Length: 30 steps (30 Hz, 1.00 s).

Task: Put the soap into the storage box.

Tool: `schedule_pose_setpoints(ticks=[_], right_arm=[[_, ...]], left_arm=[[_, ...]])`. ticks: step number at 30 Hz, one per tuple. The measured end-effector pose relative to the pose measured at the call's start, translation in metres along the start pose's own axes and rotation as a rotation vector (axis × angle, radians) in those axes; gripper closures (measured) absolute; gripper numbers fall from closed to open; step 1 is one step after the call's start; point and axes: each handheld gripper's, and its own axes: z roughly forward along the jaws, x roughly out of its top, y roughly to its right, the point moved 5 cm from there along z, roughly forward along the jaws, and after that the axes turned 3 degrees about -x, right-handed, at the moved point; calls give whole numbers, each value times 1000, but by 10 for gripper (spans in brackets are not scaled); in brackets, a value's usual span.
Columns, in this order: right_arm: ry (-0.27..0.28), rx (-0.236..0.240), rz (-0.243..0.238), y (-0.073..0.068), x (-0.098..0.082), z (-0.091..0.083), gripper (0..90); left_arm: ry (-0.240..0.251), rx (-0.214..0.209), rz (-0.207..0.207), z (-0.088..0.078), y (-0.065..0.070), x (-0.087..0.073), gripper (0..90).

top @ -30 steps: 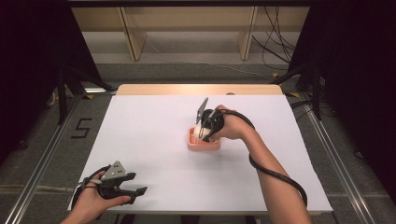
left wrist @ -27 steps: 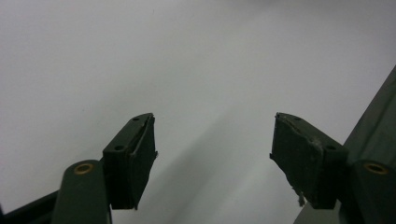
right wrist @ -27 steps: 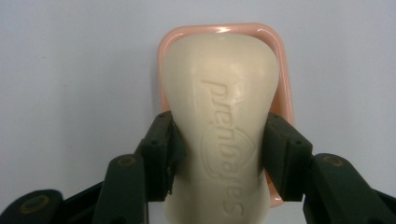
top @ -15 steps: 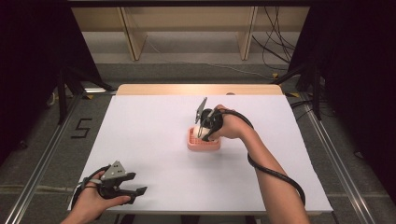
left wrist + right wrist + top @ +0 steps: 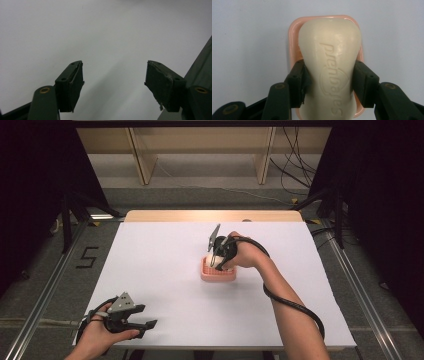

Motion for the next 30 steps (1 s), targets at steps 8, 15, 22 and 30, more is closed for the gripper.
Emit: schedule_pose_setpoints(ticks=[8, 15, 22, 30], right_arm=[[-5, 1, -8, 3, 0, 3, 506], [-20, 2, -4, 6, 1, 5, 506], [-17, 21, -12, 7, 2, 10, 506], [-25, 16, -14, 8, 1, 13, 505]], left_arm=[[1, 1, -1, 0, 0, 0, 300], [7, -8, -8, -1, 0, 0, 300], [6, -9, 10, -2, -1, 1, 300], [6, -9, 3, -1, 0, 1, 300]])
